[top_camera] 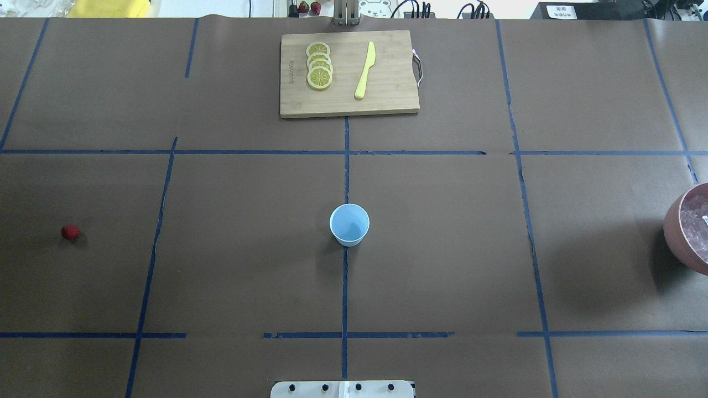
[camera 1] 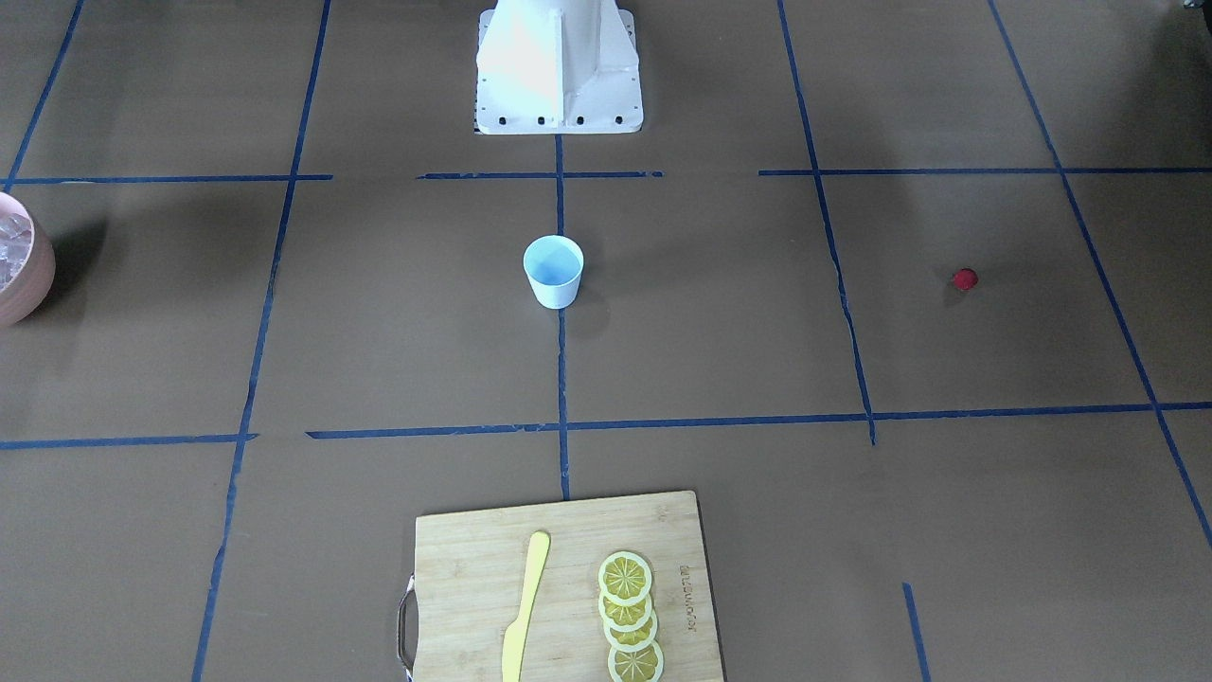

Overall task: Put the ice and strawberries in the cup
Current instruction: 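Grasp an ice cube from the pink bowl with the right gripper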

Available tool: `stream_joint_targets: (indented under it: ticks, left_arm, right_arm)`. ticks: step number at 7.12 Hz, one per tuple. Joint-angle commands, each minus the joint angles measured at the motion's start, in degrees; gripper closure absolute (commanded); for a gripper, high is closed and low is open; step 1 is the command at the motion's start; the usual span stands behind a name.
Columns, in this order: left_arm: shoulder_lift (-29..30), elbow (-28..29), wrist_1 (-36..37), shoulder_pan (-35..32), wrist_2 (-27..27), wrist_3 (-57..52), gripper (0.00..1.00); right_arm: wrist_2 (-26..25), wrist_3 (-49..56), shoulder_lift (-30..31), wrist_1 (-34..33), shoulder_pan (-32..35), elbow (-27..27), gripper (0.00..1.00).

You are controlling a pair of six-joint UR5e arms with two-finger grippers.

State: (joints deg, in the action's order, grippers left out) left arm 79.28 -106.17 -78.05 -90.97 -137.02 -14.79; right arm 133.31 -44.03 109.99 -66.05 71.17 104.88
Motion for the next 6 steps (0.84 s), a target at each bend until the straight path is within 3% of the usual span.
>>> stream_joint_targets:
  ticks: [1,6]
  left_arm:
    - [0.0,-0.09,0.0,0.0,0.0,-0.07,0.0]
    - [0.0,-0.44,-0.08,0.0,0.0,-0.07,0.0]
  right_arm:
    - [0.19,-0.26,0.4,0.05,-1.11,-1.34,0.17]
    - [-0.24,-0.26,-0.82,0.13,-3.06,-2.4,0.23]
